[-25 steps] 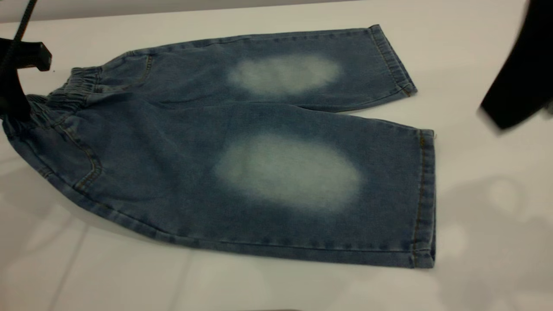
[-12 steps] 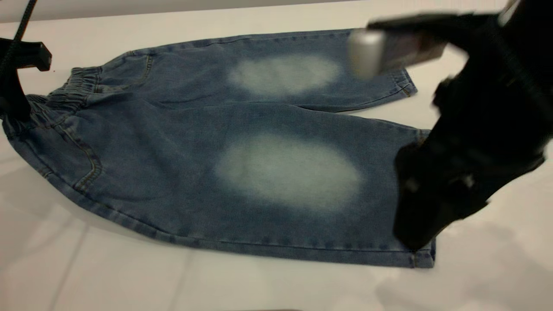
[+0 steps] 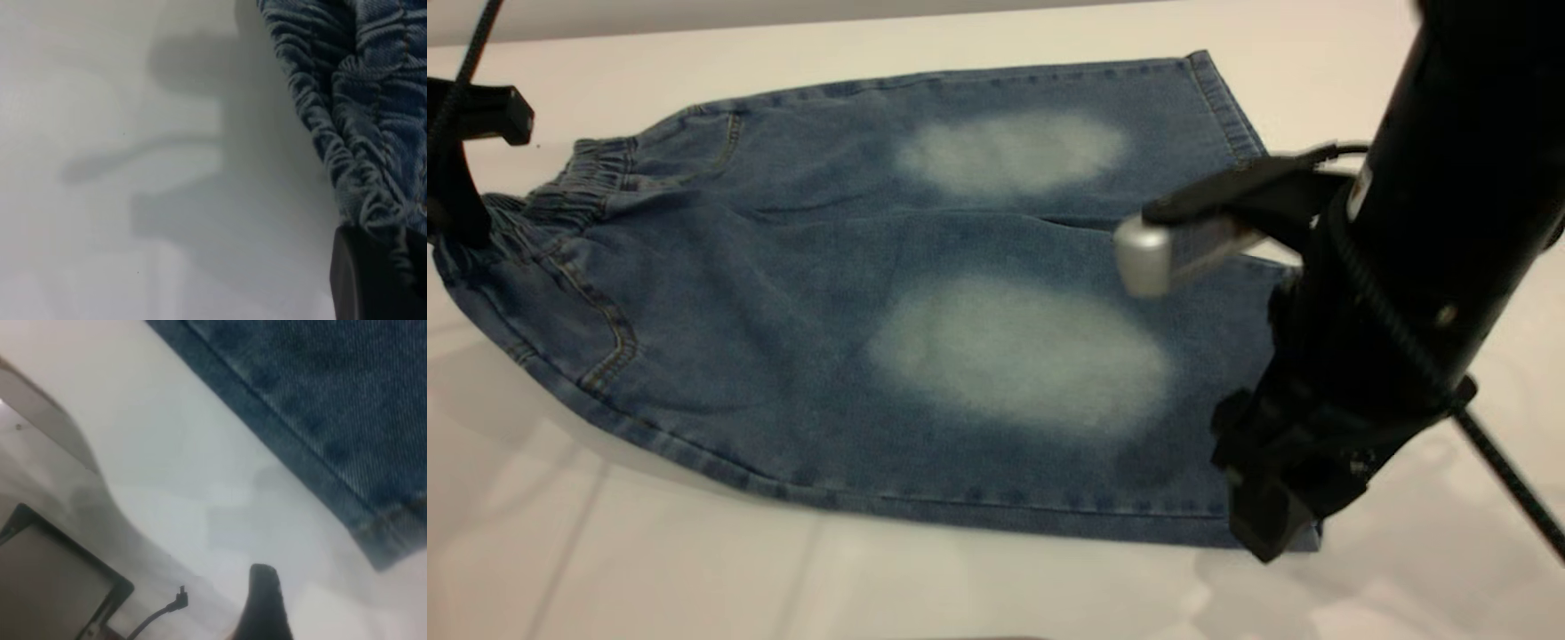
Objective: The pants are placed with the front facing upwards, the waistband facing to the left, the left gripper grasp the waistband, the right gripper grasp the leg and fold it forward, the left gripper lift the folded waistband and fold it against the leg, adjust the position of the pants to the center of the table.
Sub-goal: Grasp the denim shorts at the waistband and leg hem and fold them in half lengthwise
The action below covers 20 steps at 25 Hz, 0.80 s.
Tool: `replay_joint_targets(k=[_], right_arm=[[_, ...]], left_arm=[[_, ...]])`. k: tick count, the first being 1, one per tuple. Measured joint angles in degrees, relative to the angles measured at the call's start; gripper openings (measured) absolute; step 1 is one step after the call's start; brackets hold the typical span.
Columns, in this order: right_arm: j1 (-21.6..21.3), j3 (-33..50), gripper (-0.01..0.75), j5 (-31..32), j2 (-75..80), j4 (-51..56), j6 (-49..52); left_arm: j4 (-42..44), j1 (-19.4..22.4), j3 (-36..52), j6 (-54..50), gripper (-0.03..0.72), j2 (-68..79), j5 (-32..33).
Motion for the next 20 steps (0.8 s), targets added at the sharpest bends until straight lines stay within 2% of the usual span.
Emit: replay_joint_targets(k=[7, 15, 17, 20], right_arm=[[0.00, -0.05, 0.475, -4.79, 4.27, 0.05, 0.01], [0.00, -0.52, 0.472, -6.52, 6.78, 0.05, 0.18], [0.00, -0.67, 0.453, -6.40, 7.18, 0.05, 0.28], [0.00, -0.69, 0.381, -6.65, 7.55, -0.34, 0.34]], left_arm=[[0.00, 0.00, 0.00, 0.00, 0.060, 0.00, 0.00], [0.00, 0.00, 0.00, 0.00, 0.060, 0.00, 0.00], [0.00, 0.00, 0.00, 0.00, 0.060, 0.00, 0.00], [0.00, 0.00, 0.00, 0.00, 0.060, 0.00, 0.00]])
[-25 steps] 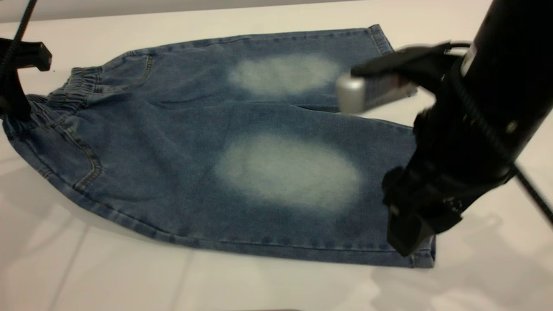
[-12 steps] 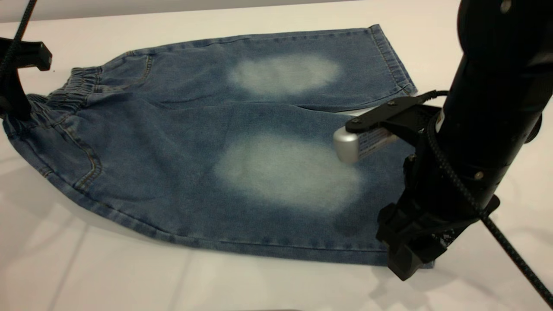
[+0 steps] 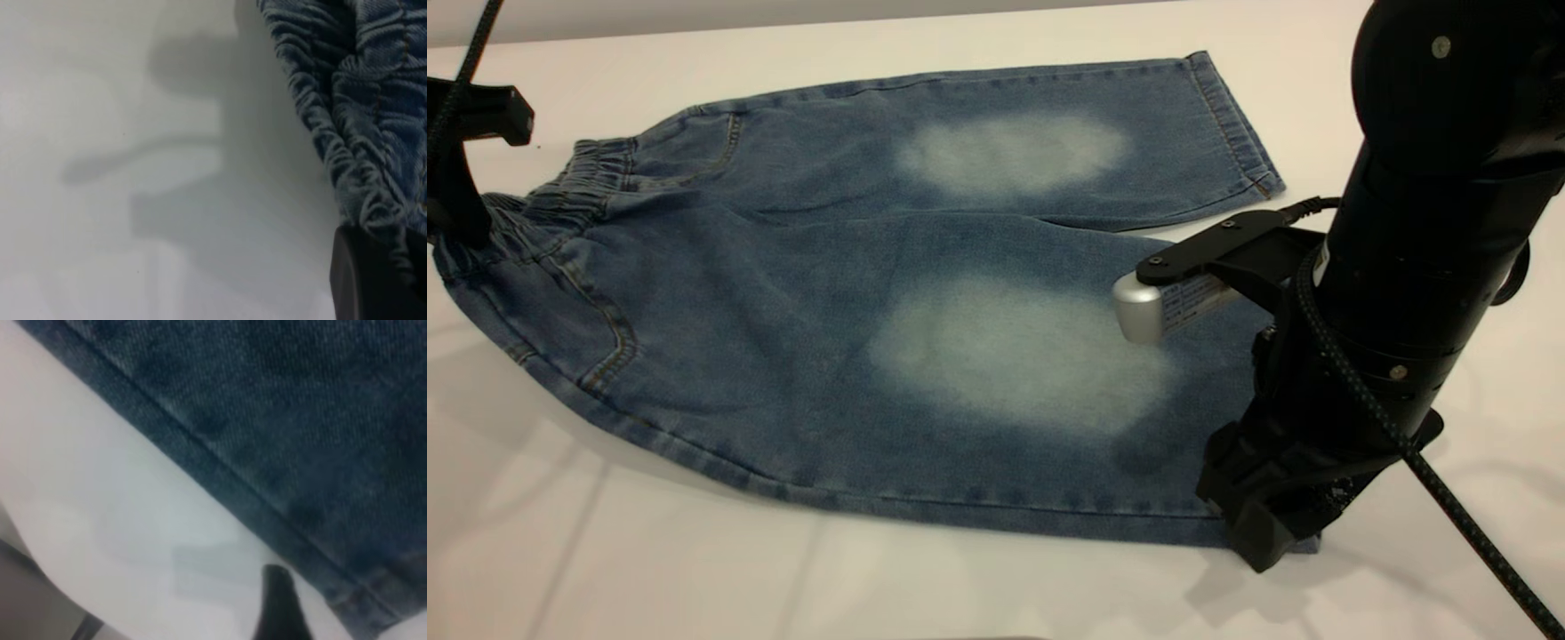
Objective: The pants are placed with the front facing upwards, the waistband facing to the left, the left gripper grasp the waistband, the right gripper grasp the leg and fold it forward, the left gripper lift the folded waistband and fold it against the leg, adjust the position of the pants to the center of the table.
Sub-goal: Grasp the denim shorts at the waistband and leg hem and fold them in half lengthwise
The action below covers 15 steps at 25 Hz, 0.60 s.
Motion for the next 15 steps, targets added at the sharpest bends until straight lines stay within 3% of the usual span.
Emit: replay_joint_targets(k=[7, 15], right_arm=[[-0.06, -0.12, 0.060, -2.41, 0.48, -1.07, 0.28], [-0.01, 0.08, 0.036, -1.71, -1.68, -2.53, 2.19]], left_arm=[[0.00, 0.00, 0.00, -0.06, 0.060, 0.00, 0.00], [-0.47, 0.00, 0.00, -0.01, 0.060, -0.70, 0.00]])
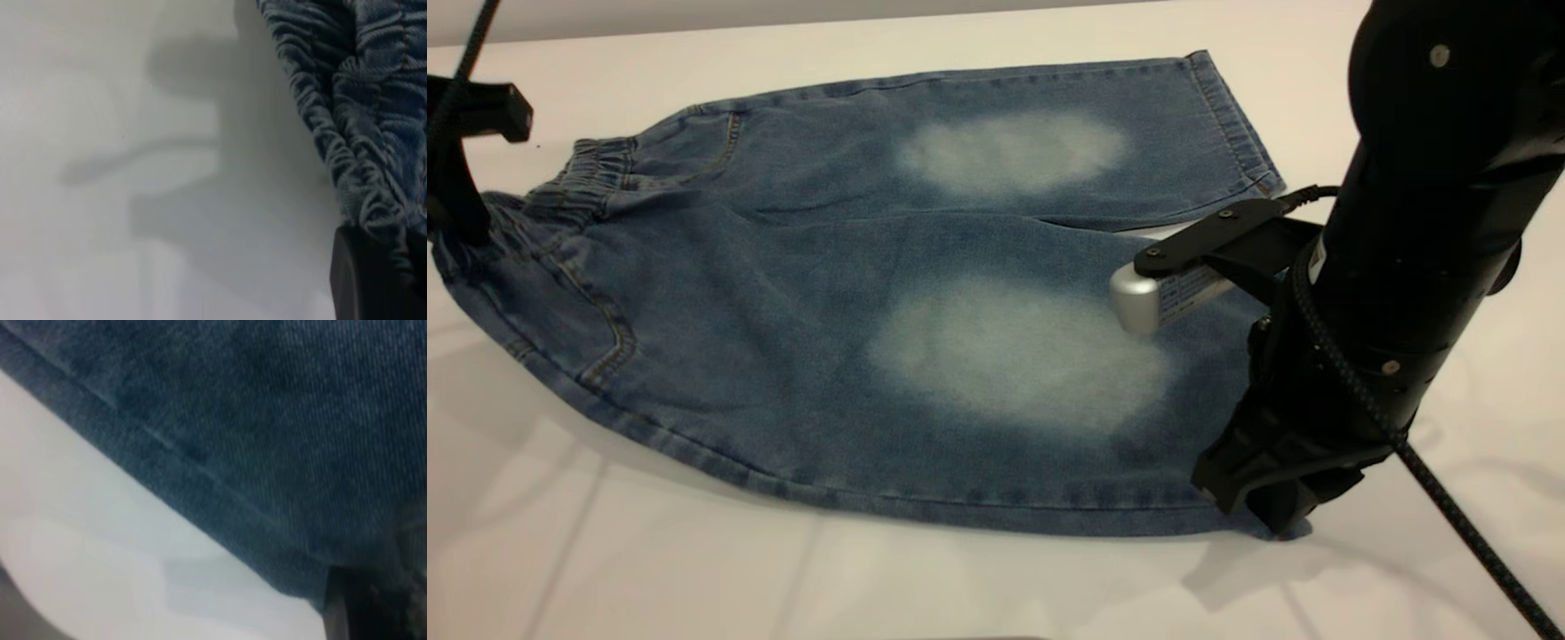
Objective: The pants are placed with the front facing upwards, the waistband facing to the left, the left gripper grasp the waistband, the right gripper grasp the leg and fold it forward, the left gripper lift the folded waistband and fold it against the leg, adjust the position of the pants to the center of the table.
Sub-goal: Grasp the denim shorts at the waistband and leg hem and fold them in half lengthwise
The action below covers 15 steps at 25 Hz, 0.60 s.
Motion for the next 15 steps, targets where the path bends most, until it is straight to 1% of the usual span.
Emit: replay_joint_targets(k=[5, 7, 9, 12, 15], right_arm=[[-0.12, 0.11, 0.036, 1.02, -10.51, -0.80, 0.02], [-1.18, 0.11, 0.036, 0.70, -14.23, -0.80, 0.07], [-3.24, 0.11, 0.036, 0.12, -16.76, -0.75, 0.07], [-7.37, 0.22, 0.036, -0.64, -18.57, -0.20, 0.07], [-10.48, 0.49, 0.036, -1.92, -19.38, 1.18, 0.07]], left_arm=[[-2.73, -0.04, 0.00, 0.00, 0.060, -2.16, -0.06], [-4.34, -0.06, 0.00, 0.05, 0.060, -2.69, -0.63], [-6.14, -0.06, 0.00, 0.05, 0.060, -2.82, -2.00], [-9.69, -0.06, 0.06, 0.05, 0.060, -2.82, -5.65], [-14.09, -0.06, 0.06, 0.05, 0.060, -2.82, -9.38]])
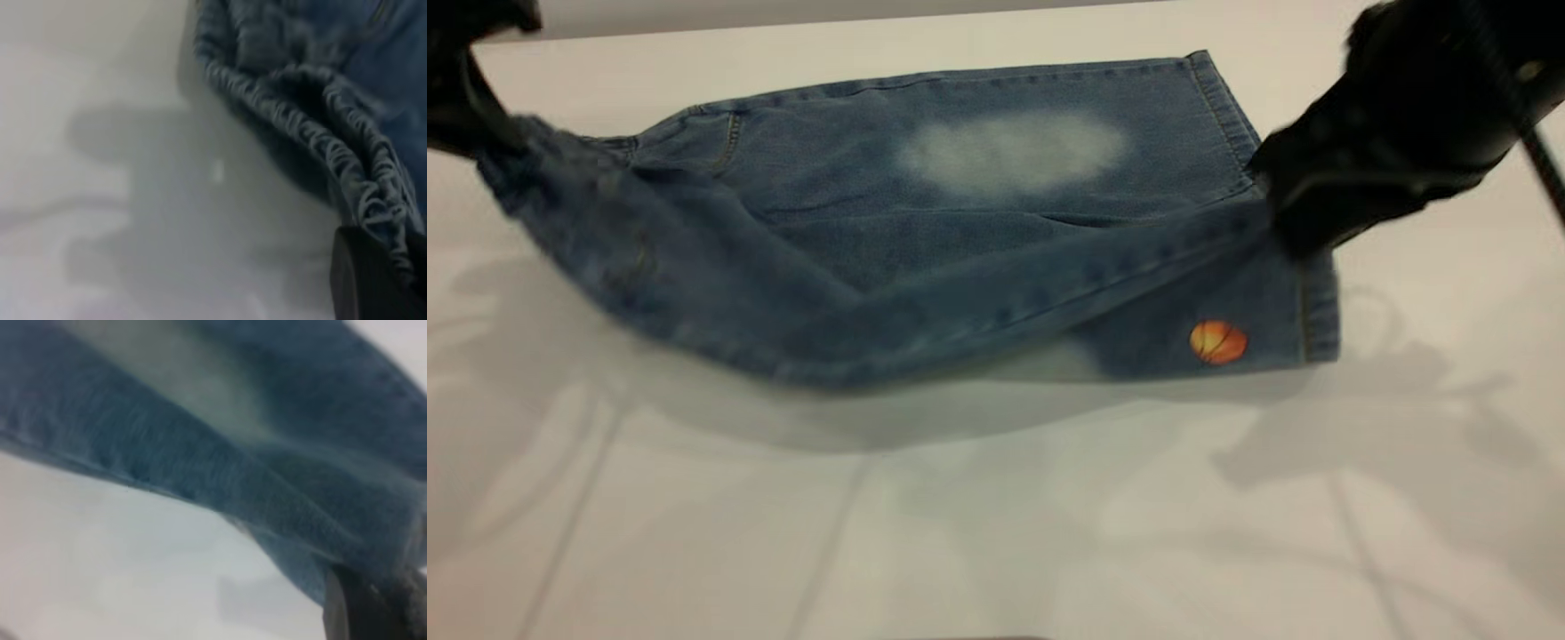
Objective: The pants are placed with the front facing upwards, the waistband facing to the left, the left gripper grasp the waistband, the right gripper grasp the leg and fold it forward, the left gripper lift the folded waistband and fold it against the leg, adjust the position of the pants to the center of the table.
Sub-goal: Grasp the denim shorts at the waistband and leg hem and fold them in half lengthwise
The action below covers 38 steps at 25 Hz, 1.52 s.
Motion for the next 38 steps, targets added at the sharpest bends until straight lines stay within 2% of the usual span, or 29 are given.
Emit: replay_joint_targets(k=[4, 20, 30, 38], right_arm=[[-2.09, -0.13, 0.036, -2.88, -0.27, 0.52, 0.00], [-2.42, -8.21, 0.036, -11.66, 0.33, 1.24, -1.12], [-3.06, -8.41, 0.036, -20.65, 5.19, 0.64, -1.31], [-8.03, -11.40, 0.036, -19.81, 5.91, 0.69, -1.17]], left_arm=[[-3.64, 0.00, 0.00, 0.00, 0.060, 0.00, -3.84], [-24.02, -0.04, 0.05, -0.05, 0.060, 0.00, -14.49], [-27.15, -0.04, 0.50, -6.51, 0.060, 1.31, -19.87], [-27.34, -0.04, 0.50, -13.73, 0.060, 5.33, -24.97]])
